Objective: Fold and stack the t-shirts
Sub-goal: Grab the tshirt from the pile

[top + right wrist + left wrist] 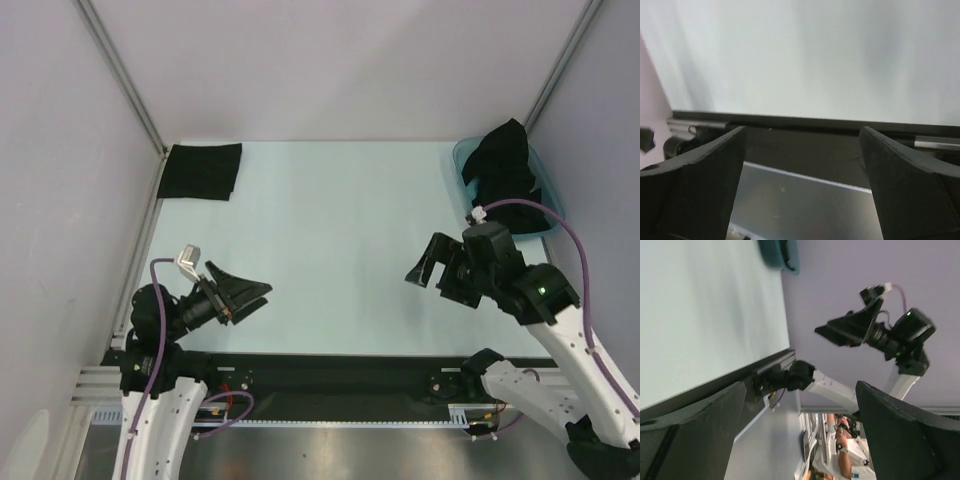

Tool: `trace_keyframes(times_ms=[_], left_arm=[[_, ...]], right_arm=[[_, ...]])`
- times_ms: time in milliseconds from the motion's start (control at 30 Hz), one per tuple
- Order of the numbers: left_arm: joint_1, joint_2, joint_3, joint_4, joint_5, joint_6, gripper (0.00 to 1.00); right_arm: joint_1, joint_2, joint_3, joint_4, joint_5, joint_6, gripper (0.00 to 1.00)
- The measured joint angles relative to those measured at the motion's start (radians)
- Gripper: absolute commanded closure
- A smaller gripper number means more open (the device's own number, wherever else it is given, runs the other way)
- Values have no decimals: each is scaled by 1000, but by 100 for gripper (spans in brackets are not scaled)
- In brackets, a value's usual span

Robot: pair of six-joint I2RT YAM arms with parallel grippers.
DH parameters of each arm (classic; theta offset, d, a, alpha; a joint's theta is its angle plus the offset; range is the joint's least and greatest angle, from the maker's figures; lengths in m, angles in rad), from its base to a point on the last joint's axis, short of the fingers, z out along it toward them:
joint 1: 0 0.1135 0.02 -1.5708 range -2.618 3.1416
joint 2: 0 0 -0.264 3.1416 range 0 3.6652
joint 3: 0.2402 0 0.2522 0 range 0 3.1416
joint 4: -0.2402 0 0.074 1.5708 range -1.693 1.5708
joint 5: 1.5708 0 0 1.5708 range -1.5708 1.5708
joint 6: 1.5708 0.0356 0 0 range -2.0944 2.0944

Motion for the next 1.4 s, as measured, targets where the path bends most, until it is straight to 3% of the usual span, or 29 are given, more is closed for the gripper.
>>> trace_keyframes(times_ms=[100, 267, 400, 500, 633, 733, 967, 1233, 1400], left_arm=[[0, 88, 63, -71, -10, 57, 7], [0, 304, 327, -262, -91, 267, 8], [-35, 337, 388, -298, -165, 342, 3], [-148, 368, 388, -306, -232, 350, 2], [-387, 506, 412, -301, -377, 357, 4], [-467, 605, 445, -284, -435, 390, 7], [-474, 709, 514, -270, -504, 515, 11], [-439, 836, 537, -250, -486, 614, 18], [-329, 895, 537, -235, -432, 656, 21]], right_arm=[[-113, 89, 27, -6, -32, -51, 0], [-383, 295, 125, 21, -124, -153, 0], [-508, 449, 237, 76, -127, -212, 3], [-582, 550, 321, 128, -112, -239, 5], [-657, 663, 391, 206, -58, -277, 7], [-694, 758, 454, 246, 10, -318, 8], [-769, 1023, 601, 362, 130, -409, 24], [-825, 1268, 674, 389, 200, -452, 27], [-832, 1345, 727, 387, 199, -467, 49]])
